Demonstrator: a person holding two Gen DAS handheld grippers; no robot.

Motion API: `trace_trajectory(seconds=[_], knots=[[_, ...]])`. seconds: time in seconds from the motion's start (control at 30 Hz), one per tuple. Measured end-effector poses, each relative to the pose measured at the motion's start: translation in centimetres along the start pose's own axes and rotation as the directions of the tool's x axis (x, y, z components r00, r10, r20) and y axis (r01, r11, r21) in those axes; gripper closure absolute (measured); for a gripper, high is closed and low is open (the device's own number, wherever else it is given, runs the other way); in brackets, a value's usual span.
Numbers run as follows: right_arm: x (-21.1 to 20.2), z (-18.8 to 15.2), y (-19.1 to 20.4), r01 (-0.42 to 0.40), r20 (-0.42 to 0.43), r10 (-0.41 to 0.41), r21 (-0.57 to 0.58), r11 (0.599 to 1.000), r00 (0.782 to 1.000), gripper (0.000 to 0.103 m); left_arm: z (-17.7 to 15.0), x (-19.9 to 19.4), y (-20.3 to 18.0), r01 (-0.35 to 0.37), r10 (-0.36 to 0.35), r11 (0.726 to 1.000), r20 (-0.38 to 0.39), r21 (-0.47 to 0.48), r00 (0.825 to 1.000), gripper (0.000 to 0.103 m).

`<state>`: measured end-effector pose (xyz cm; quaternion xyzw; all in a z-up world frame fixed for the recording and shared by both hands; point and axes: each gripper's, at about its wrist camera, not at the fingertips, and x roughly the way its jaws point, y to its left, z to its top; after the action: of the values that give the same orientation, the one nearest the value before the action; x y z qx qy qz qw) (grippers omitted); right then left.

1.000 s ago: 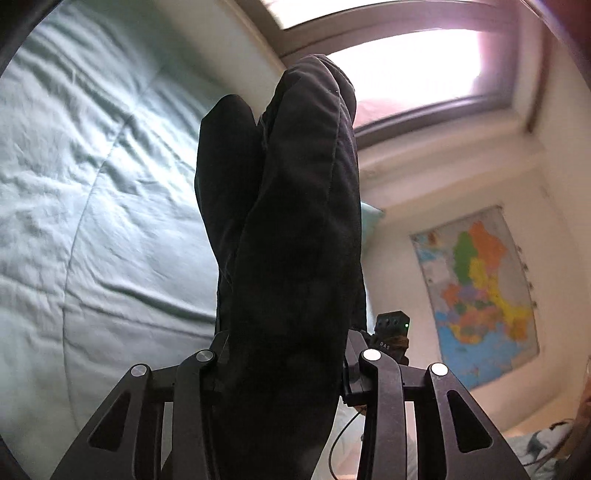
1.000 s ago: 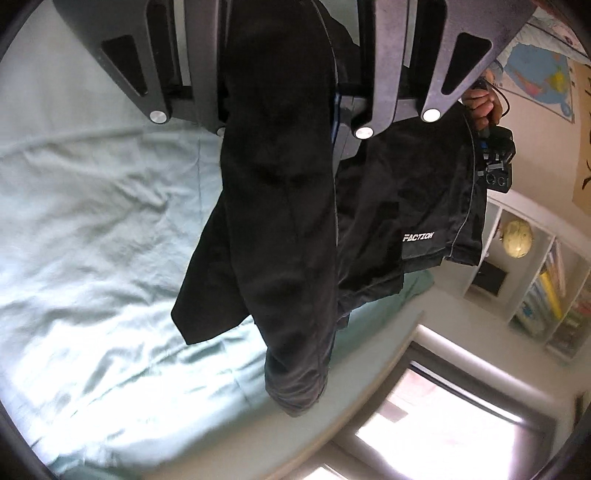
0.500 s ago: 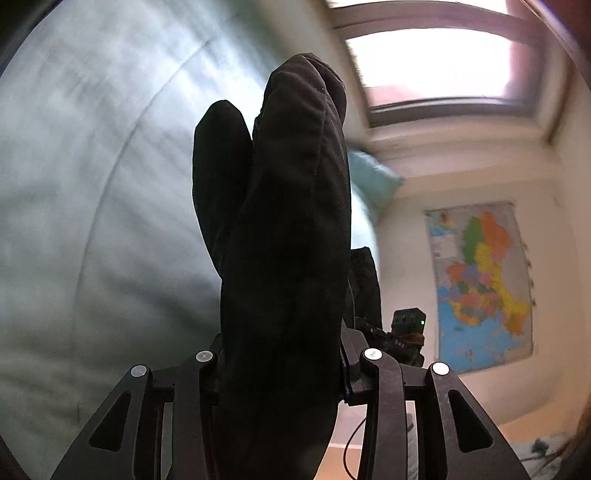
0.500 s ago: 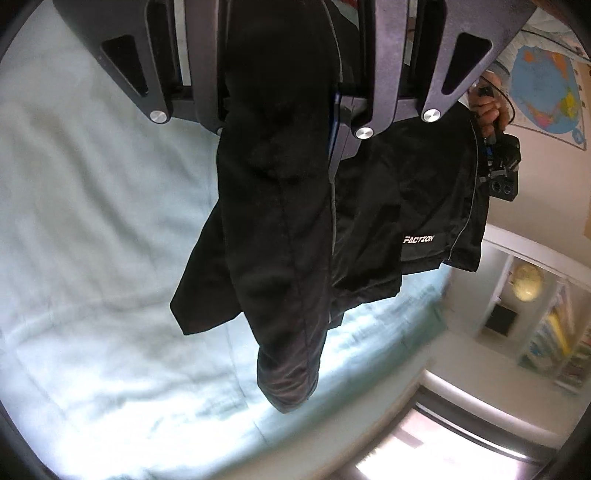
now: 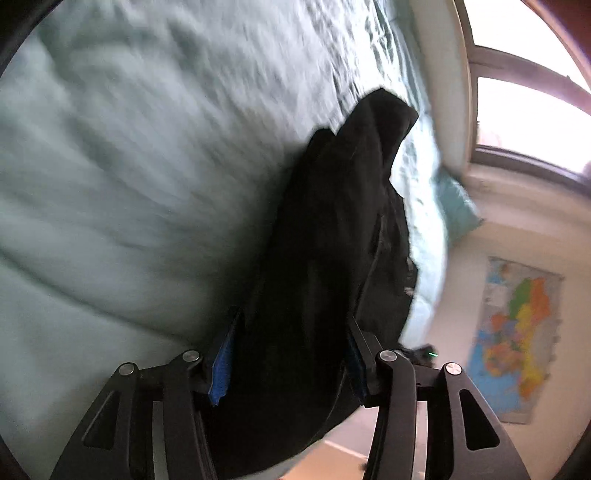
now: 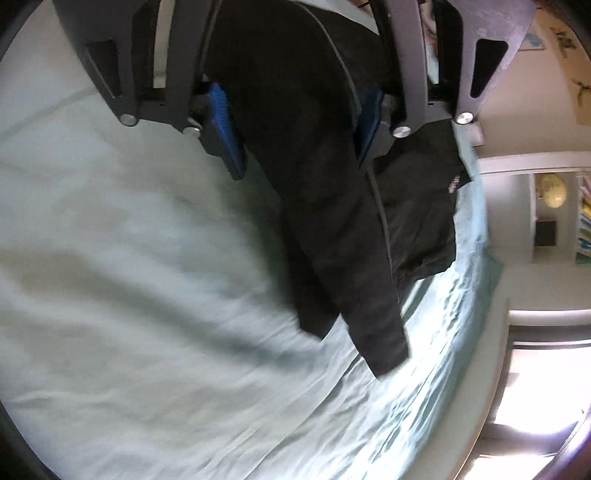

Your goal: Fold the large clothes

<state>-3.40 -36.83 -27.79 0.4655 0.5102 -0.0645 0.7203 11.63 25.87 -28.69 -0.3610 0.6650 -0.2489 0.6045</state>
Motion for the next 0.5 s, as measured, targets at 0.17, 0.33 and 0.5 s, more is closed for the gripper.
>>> trace_trajectory(seconds=[0.17,0.33,0.5], knots=[[-4.1,-1.9,5.6,0.161,0.104,-0.146,-0.151,0.975,0.984,0.042,-2.0,-3.9,-7.6,-0.317,0.284,0.92,0.164,0.232,0.945,0.052],[-3.4,-5.1,13.4,0.221,0.161,-0.17,-0.398,0.891,0.972,0.042,-5.4,-1.9,-18.4,-0.431,0.312,0.765,0.311,0.479,0.898,0.051],[3.0,-7.4,17.2,0.345,0.18,-0.295,-0.535,0.771,0.938,0.042,-8.5,6.0,-21.4,-0.523,0.403,0.604,0.337,0.601,0.851,0.051]])
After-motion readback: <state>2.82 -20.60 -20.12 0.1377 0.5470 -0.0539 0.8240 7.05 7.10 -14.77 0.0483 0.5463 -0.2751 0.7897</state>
